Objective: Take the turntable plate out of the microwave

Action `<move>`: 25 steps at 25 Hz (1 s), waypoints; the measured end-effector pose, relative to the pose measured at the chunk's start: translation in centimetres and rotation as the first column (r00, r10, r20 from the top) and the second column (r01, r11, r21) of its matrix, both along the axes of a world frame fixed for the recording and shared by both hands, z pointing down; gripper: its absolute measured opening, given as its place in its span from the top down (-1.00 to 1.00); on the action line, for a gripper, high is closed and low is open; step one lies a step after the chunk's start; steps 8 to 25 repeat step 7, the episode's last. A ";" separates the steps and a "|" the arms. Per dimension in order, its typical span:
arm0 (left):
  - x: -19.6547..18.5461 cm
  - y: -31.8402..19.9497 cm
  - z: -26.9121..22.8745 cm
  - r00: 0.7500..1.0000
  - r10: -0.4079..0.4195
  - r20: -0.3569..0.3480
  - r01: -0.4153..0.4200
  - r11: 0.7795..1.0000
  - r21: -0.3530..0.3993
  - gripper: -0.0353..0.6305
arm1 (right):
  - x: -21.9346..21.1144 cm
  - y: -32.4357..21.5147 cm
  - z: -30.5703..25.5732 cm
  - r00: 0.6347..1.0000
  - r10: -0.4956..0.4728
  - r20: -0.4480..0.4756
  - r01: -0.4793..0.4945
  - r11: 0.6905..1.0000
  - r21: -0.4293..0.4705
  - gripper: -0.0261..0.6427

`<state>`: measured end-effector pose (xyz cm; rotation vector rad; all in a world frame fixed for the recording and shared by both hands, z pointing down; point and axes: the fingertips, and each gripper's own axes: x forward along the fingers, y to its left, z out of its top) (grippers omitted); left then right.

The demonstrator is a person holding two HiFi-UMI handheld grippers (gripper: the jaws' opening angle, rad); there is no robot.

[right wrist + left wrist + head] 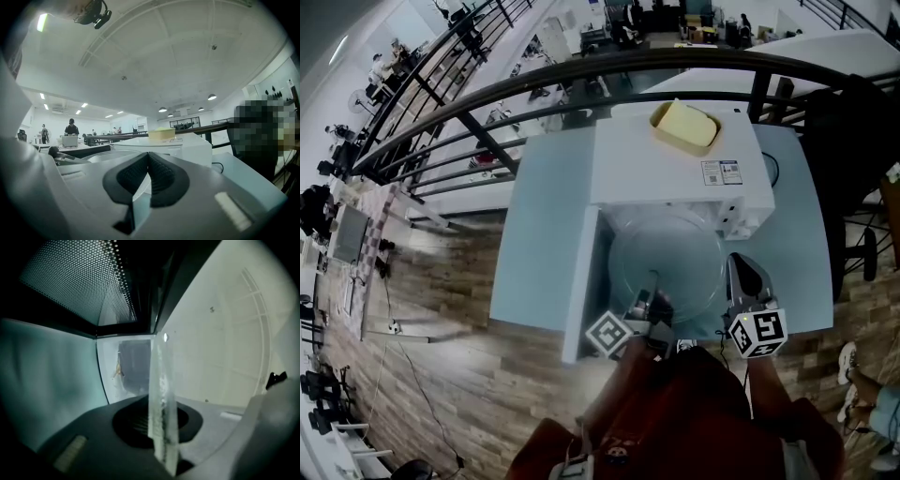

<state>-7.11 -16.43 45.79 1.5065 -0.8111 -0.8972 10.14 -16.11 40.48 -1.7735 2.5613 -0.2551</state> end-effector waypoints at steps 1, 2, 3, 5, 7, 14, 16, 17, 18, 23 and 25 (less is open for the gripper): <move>0.0 0.1 -0.1 1.000 0.001 -0.003 -0.001 1.000 -0.001 0.82 | 0.0 0.1 0.0 1.000 0.001 0.001 -0.001 1.000 -0.001 0.92; 0.0 0.1 -0.2 1.000 0.003 -0.003 -0.003 1.000 0.002 0.82 | 0.0 0.2 -0.1 1.000 0.002 0.002 -0.002 1.000 -0.001 0.92; 0.0 0.1 -0.2 1.000 0.004 0.002 -0.004 1.000 0.007 0.82 | 0.0 0.2 -0.1 1.000 0.003 0.003 -0.003 1.000 -0.001 0.92; -0.1 0.2 -0.2 1.000 0.006 0.014 -0.006 1.000 0.008 0.82 | 0.0 0.3 -0.2 1.000 0.003 0.004 -0.003 1.000 -0.001 0.92; -0.1 0.2 -0.2 1.000 0.006 0.017 -0.006 1.000 0.006 0.82 | 0.0 0.4 -0.2 1.000 0.003 0.004 -0.003 1.000 -0.002 0.92; -0.1 0.2 -0.2 1.000 0.006 0.017 -0.006 1.000 0.006 0.82 | 0.0 0.4 -0.2 1.000 0.003 0.004 -0.003 1.000 -0.002 0.92; -0.1 0.2 -0.2 1.000 0.006 0.017 -0.006 1.000 0.006 0.82 | 0.0 0.4 -0.2 1.000 0.003 0.004 -0.003 1.000 -0.002 0.92; -0.1 0.2 -0.2 1.000 0.006 0.017 -0.006 1.000 0.006 0.82 | 0.0 0.4 -0.2 1.000 0.003 0.004 -0.003 1.000 -0.002 0.92; -0.1 0.2 -0.2 1.000 0.006 0.017 -0.006 1.000 0.006 0.82 | 0.0 0.4 -0.2 1.000 0.003 0.004 -0.003 1.000 -0.002 0.92; -0.1 0.2 -0.2 1.000 0.006 0.017 -0.006 1.000 0.006 0.82 | 0.0 0.4 -0.2 1.000 0.003 0.004 -0.003 1.000 -0.002 0.92; -0.1 0.2 -0.2 1.000 0.006 0.017 -0.006 1.000 0.006 0.82 | 0.0 0.4 -0.2 1.000 0.003 0.004 -0.003 1.000 -0.002 0.92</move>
